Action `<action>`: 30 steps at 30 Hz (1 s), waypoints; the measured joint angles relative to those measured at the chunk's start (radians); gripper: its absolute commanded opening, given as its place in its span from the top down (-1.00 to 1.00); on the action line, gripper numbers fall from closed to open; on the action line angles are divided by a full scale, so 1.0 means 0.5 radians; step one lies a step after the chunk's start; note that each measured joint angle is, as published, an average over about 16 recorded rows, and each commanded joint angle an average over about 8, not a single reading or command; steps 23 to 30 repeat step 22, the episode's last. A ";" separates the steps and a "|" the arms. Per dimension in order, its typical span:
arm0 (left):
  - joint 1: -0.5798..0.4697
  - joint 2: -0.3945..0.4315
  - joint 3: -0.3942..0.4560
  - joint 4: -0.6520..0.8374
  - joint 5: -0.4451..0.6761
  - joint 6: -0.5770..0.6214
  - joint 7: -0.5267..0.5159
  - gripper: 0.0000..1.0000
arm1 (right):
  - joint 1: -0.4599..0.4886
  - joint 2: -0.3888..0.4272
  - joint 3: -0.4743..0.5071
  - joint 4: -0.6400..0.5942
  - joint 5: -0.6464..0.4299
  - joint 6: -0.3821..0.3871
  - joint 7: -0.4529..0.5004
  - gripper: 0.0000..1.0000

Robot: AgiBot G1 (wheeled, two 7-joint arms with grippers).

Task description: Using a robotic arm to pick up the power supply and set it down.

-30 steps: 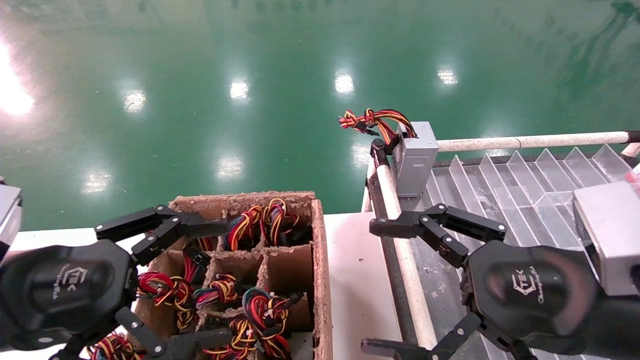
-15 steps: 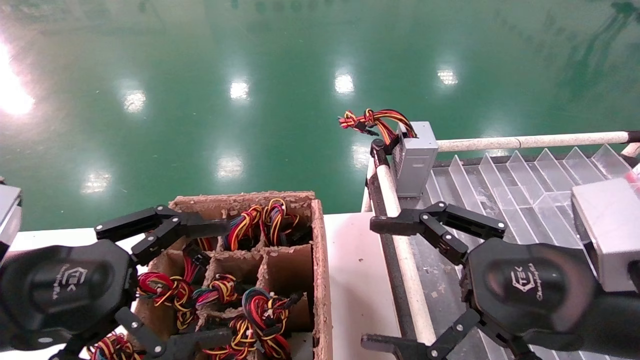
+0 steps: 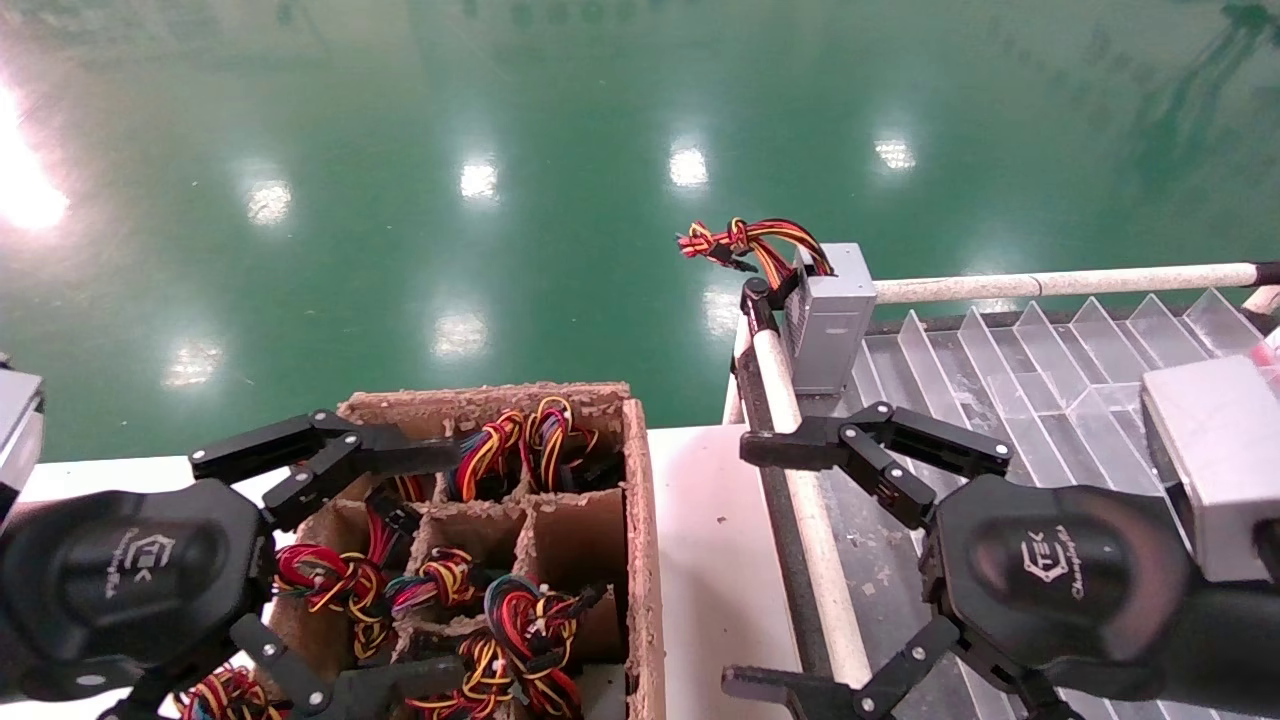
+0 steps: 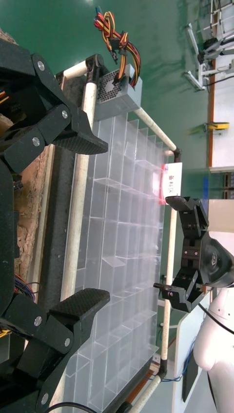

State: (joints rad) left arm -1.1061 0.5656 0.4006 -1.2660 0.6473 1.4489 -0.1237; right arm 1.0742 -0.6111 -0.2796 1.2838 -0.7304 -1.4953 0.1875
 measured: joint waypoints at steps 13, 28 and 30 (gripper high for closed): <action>0.000 0.000 0.000 0.000 0.000 0.000 0.000 -1.00 | 0.002 -0.001 -0.001 -0.002 -0.001 0.001 -0.001 -1.00; 0.000 0.000 0.000 0.000 0.000 0.000 0.000 -1.00 | 0.002 -0.001 -0.001 -0.002 -0.001 0.001 -0.001 -1.00; 0.000 0.000 0.000 0.000 0.000 0.000 0.000 -1.00 | 0.002 -0.001 -0.001 -0.002 -0.001 0.001 -0.001 -1.00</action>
